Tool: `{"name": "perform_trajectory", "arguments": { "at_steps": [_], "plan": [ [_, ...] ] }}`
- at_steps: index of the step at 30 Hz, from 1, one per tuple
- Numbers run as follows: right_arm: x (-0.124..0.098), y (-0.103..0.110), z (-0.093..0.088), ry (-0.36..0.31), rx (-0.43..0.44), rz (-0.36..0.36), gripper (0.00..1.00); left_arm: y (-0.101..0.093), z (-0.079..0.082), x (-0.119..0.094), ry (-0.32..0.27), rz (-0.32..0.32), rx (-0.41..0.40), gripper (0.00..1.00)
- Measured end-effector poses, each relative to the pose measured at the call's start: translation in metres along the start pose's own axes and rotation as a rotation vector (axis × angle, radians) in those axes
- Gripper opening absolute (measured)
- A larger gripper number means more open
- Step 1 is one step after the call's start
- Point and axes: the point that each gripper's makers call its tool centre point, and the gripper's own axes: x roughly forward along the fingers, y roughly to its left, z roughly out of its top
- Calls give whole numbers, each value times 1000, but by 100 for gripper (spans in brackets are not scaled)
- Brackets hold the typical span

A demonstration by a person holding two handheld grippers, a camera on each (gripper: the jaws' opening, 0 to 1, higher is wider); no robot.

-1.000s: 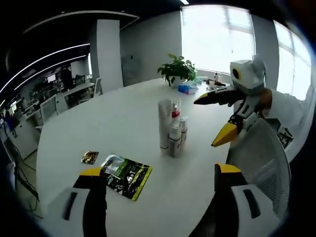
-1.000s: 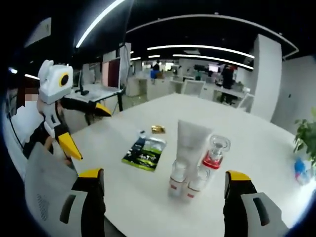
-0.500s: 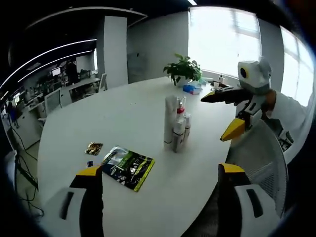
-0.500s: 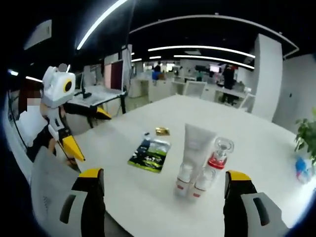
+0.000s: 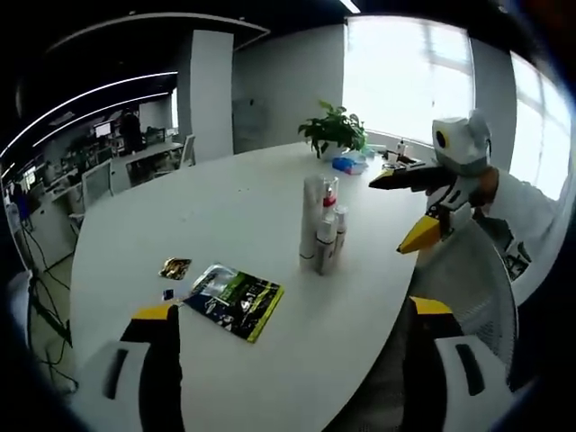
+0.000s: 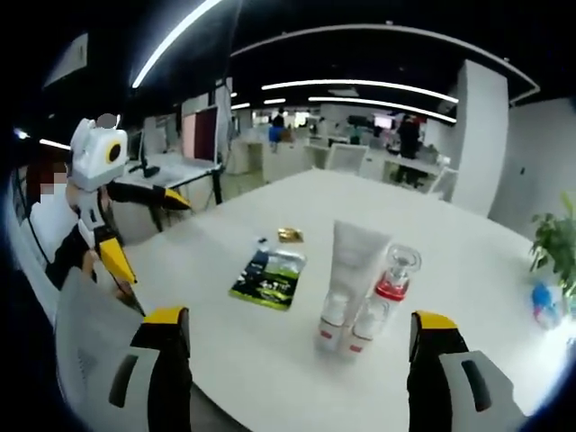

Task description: Arrange the skincare products in the storage area until every visible bottle or jar stands upright without overlapping.

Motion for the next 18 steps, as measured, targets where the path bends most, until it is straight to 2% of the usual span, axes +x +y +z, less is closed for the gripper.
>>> {"name": "perform_trajectory", "arguments": {
  "at_steps": [18],
  "plan": [
    [0, 10, 6, 6, -20, -21, 99, 13, -3, -12, -13, -4, -5, 99]
  ]
}}
